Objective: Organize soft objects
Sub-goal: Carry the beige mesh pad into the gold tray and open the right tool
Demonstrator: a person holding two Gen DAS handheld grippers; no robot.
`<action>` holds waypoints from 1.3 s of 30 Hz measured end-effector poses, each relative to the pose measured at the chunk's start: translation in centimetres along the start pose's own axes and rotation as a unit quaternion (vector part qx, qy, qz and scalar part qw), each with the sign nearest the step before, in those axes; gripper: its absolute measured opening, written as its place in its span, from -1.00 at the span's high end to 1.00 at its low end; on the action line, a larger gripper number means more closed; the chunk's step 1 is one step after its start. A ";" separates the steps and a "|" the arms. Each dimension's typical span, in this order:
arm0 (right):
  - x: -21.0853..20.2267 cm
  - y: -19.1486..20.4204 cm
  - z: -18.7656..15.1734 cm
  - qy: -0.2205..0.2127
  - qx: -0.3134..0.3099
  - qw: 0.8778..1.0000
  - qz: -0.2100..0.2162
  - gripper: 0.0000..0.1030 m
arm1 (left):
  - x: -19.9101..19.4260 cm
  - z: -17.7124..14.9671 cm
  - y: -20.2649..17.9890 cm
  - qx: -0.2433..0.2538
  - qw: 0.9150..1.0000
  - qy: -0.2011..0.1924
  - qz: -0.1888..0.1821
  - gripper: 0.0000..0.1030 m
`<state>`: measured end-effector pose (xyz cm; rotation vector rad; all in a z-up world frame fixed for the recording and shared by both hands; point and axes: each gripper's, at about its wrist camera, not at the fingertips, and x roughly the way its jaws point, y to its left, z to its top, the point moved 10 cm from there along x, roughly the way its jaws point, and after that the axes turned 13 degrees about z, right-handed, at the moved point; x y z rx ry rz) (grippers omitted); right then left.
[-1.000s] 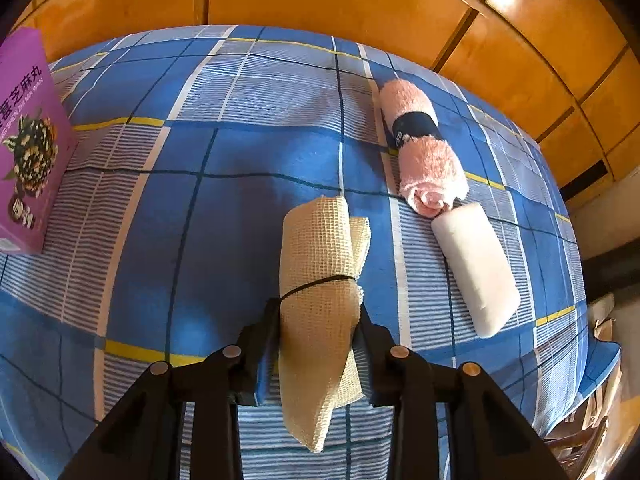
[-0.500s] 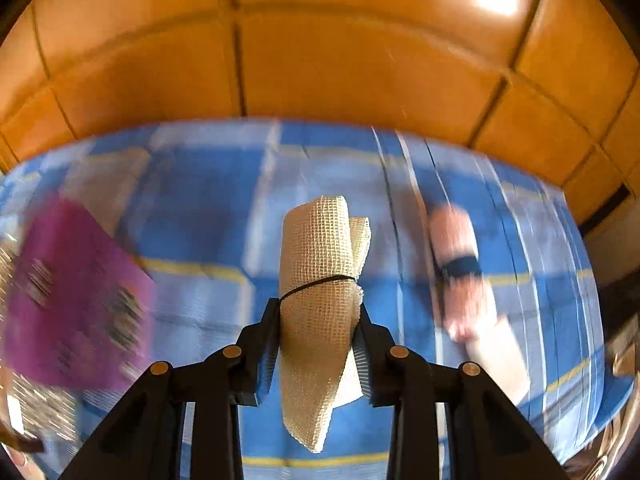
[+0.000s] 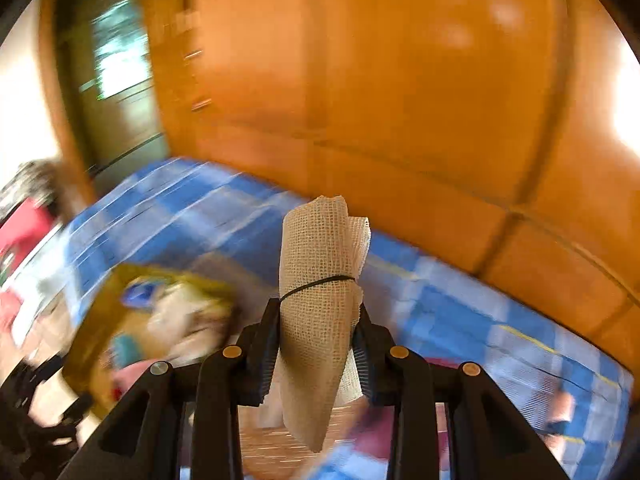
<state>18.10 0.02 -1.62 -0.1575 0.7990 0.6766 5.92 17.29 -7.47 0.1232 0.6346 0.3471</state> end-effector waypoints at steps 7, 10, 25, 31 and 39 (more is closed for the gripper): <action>6.2 9.3 -4.1 0.071 -0.062 0.993 0.077 0.36 | 0.7 -0.8 2.7 -0.021 0.999 0.012 0.026 -0.22; 7.8 10.7 -5.5 0.089 -0.067 0.990 0.090 0.36 | 1.2 -1.2 3.9 -0.032 0.999 0.018 0.039 -0.22; 11.4 15.8 -11.2 0.161 -0.051 0.973 0.159 0.36 | 2.5 -1.8 6.1 -0.056 0.996 0.034 0.058 -0.22; 11.6 16.6 -11.6 0.159 -0.070 0.973 0.152 0.36 | 2.7 -2.0 6.6 -0.068 0.995 0.039 0.062 -0.22; 13.5 16.7 -10.5 0.140 -0.089 0.980 0.105 0.37 | 3.3 -2.3 7.3 -0.083 0.993 0.049 0.062 -0.22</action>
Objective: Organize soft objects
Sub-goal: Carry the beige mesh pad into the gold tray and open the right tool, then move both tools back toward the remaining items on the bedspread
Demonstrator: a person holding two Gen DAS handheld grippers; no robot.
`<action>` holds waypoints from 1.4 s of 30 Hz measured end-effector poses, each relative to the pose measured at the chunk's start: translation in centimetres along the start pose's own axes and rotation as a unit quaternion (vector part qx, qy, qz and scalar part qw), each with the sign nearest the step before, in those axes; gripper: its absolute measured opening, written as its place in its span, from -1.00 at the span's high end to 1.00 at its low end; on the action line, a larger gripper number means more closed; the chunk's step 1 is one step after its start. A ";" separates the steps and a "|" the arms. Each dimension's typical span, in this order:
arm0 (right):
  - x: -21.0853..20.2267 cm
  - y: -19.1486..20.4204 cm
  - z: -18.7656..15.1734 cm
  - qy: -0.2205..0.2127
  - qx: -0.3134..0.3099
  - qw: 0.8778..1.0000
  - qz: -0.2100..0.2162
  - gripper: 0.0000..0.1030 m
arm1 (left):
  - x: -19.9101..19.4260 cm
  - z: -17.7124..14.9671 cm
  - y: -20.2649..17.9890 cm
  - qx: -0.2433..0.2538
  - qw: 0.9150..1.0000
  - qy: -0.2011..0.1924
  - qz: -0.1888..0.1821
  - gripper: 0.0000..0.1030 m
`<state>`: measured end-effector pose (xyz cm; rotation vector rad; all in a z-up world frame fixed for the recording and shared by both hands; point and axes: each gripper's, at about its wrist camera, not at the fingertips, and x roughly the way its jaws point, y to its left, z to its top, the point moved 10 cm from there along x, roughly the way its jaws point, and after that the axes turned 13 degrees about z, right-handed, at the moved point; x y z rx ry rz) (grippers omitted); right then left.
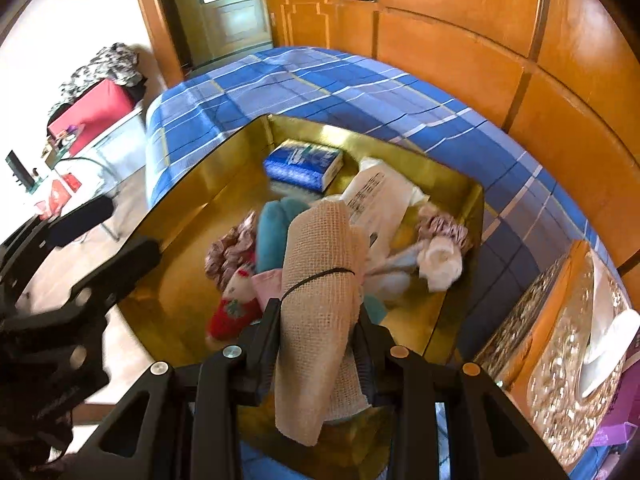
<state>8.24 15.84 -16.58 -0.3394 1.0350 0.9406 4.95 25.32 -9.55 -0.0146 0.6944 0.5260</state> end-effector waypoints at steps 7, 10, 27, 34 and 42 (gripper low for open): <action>3.0 -1.3 2.3 -0.001 0.020 1.000 -0.007 0.37 | 0.9 -0.3 1.2 -0.018 1.000 0.013 0.009 -0.22; 3.5 -1.3 2.5 0.001 0.036 0.999 0.013 0.30 | 1.3 -0.3 1.8 -0.026 0.999 0.017 0.014 -0.22; -2.2 -1.4 1.5 -0.081 0.043 0.996 -0.007 0.10 | 1.3 -0.1 2.9 -0.040 0.999 0.015 0.023 -0.31; -1.0 -0.1 1.1 -0.062 0.014 0.998 0.013 0.42 | 0.7 0.1 2.2 -0.033 0.999 0.008 0.017 -0.31; -1.4 -3.0 1.2 -0.062 0.014 0.993 -0.097 0.42 | 0.2 0.2 1.8 -0.030 0.999 0.004 0.014 -0.33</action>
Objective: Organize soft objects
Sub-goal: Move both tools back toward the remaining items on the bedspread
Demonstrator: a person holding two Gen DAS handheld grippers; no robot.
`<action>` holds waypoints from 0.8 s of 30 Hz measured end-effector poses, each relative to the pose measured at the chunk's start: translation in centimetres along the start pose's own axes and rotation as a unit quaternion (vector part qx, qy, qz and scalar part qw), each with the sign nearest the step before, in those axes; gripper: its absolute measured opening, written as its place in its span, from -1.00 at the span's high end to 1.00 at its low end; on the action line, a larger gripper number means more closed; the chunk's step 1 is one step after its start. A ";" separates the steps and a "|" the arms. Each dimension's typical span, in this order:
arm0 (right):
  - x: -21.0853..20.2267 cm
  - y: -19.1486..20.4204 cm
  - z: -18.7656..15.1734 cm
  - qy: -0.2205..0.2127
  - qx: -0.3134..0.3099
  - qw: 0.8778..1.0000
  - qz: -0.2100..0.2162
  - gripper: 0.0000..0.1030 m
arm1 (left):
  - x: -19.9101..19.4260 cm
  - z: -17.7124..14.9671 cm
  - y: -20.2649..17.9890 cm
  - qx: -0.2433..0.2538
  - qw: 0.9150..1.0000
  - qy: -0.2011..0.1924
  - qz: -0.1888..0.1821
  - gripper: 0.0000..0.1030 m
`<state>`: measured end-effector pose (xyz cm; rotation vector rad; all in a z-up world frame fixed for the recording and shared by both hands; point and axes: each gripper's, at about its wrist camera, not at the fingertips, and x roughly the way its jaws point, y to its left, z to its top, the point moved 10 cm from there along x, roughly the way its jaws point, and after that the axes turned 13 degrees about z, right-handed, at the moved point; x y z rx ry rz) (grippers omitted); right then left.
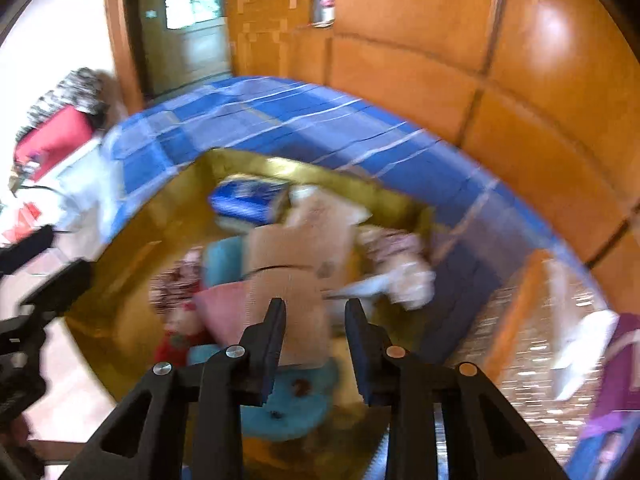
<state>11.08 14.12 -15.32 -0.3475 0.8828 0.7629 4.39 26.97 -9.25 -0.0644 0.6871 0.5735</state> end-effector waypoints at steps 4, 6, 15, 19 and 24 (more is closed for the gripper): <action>-1.1 -0.6 0.1 -0.015 0.017 1.000 0.003 0.38 | -0.4 0.2 -0.2 0.002 1.000 -0.005 -0.002 -0.33; -1.9 -0.6 0.1 -0.023 0.014 1.000 0.009 0.38 | -0.5 0.2 -0.3 0.003 1.000 -0.007 -0.005 -0.33; -6.2 -0.4 -0.5 -0.064 0.010 0.998 0.017 0.32 | -2.1 0.6 -1.9 0.022 0.999 -0.026 -0.022 -0.33; -8.7 -1.5 -0.7 -0.089 0.015 0.996 0.014 0.30 | -3.2 0.6 -3.1 0.037 0.998 -0.039 -0.035 -0.33; -11.8 -4.0 -1.3 -0.116 0.033 0.993 0.001 0.30 | -4.4 0.7 -4.5 0.049 0.996 -0.049 -0.052 -0.33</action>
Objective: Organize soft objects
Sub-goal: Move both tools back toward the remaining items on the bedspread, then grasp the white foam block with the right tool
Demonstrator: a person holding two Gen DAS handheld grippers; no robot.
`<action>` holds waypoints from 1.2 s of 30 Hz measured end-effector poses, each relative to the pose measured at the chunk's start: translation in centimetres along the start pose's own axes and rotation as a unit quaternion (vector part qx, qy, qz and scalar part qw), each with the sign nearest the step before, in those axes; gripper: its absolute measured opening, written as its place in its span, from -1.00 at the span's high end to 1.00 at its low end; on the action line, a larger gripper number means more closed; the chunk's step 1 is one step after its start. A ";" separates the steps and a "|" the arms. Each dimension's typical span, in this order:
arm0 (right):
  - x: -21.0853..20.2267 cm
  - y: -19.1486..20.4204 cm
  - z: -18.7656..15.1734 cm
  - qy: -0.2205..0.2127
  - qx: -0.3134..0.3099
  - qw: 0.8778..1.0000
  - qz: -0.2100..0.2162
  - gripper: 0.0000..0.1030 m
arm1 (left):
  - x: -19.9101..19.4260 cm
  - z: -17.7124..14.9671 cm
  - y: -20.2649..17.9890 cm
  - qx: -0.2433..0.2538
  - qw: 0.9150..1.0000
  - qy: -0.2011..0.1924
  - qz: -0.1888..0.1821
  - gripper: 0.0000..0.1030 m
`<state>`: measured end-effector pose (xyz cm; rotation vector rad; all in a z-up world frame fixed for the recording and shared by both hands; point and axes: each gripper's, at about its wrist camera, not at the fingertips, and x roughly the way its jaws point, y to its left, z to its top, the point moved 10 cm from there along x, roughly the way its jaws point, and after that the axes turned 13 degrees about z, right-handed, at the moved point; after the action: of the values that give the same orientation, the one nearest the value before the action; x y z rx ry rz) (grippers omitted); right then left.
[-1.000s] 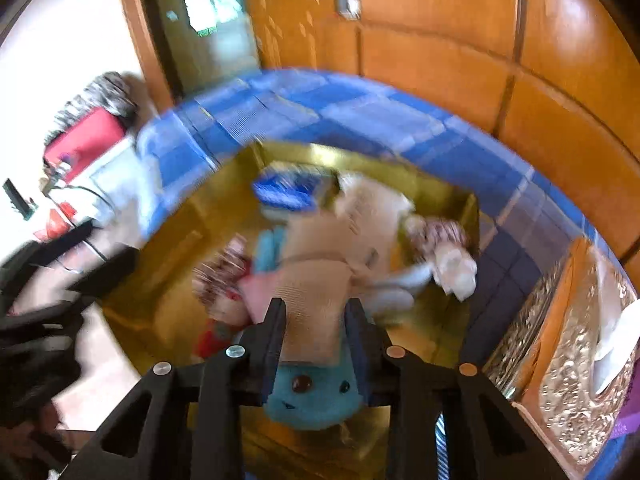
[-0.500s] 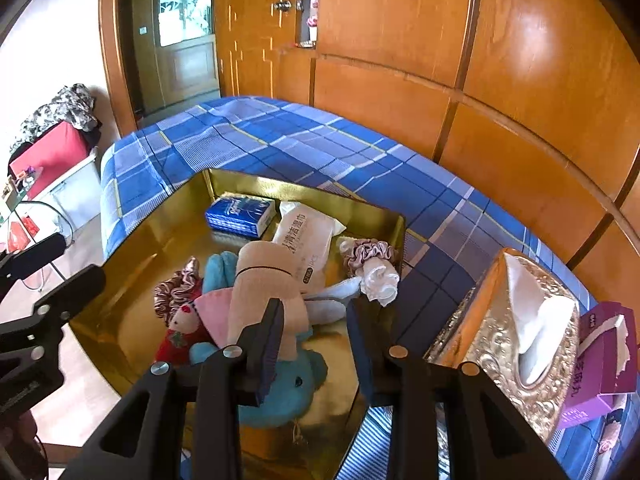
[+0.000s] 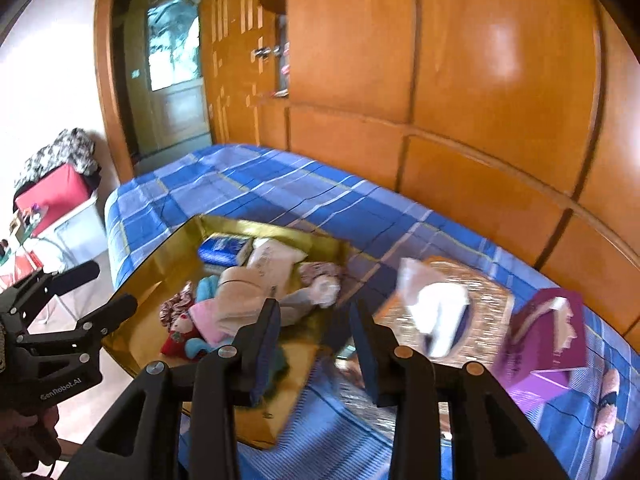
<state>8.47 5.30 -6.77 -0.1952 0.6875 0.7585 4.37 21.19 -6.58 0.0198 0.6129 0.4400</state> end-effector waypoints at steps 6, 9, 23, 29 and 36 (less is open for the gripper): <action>-4.8 -5.9 -1.0 -0.028 0.044 0.998 -0.039 0.29 | -1.9 0.9 -2.5 0.024 0.999 -0.019 -0.031 -0.33; -7.3 -9.9 -2.5 -0.036 0.080 0.994 -0.068 0.29 | -3.2 1.5 -4.4 0.042 0.997 -0.030 -0.057 -0.33; -23.9 -34.9 -18.0 -0.039 0.388 0.890 -0.236 0.08 | -10.0 0.7 -19.4 0.189 0.951 -0.057 -0.240 -0.33; -25.5 -40.2 -23.8 0.017 0.450 0.857 -0.252 -0.15 | -11.1 -0.7 -24.4 0.234 0.929 -0.042 -0.283 -0.33; -21.2 -42.9 -26.4 0.175 0.367 0.871 -0.274 -0.21 | -11.8 -1.7 -27.9 0.270 0.911 -0.027 -0.309 -0.33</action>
<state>13.72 -48.18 -16.78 0.1779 1.1560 -0.1255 5.80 -9.14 -5.55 0.3566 0.6337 -0.3548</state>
